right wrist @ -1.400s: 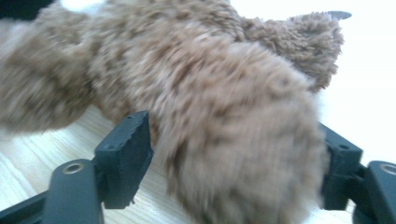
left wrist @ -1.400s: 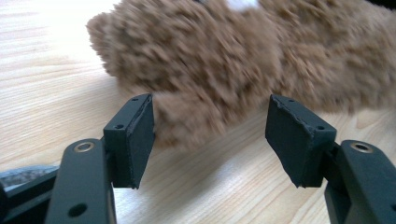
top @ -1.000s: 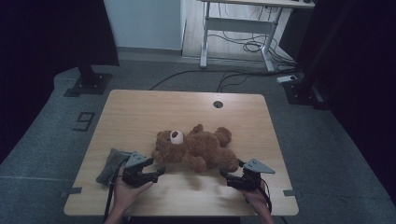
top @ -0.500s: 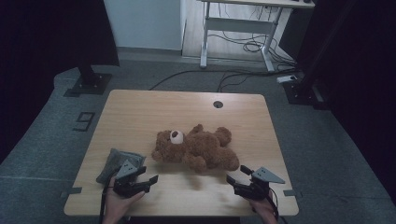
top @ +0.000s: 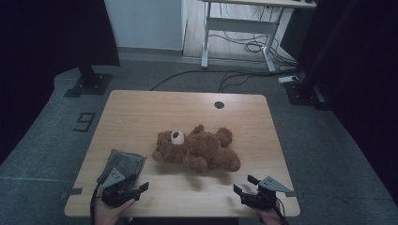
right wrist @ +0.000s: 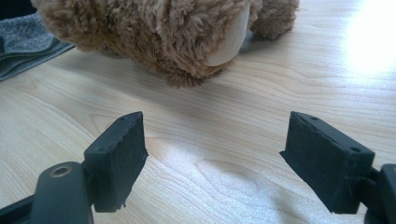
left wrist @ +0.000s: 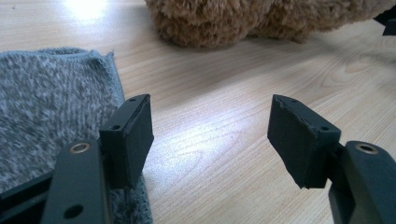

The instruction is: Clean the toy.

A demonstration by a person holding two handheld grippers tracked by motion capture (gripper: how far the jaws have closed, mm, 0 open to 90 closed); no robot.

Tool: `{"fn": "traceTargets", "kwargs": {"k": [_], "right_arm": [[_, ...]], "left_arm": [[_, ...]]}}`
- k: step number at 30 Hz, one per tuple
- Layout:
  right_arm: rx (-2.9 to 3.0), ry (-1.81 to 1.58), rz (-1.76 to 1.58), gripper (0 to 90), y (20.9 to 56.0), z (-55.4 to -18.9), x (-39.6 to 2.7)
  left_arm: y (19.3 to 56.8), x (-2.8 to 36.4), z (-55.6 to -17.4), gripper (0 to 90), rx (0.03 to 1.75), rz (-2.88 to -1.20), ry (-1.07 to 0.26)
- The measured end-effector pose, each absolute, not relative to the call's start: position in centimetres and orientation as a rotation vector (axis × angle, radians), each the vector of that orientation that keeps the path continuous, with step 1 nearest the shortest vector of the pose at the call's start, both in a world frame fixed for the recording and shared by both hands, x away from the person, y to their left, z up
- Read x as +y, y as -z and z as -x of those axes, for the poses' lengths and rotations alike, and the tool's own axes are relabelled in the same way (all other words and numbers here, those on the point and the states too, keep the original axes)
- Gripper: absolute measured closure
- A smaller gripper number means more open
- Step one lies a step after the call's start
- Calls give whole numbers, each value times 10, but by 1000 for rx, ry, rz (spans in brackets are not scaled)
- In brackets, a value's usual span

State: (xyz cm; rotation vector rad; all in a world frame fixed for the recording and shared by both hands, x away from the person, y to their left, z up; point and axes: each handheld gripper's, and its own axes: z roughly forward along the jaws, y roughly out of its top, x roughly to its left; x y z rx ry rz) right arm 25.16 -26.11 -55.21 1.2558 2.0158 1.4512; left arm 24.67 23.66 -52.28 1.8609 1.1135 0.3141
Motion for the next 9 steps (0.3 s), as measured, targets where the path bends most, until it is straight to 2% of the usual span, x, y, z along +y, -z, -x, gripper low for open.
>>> {"fn": "traceTargets", "kwargs": {"k": [9], "right_arm": [[2025,-1437,-1251,202,552,-253,-261]], "left_arm": [[521,240,-245,295,1108,-1849,-329]]}}
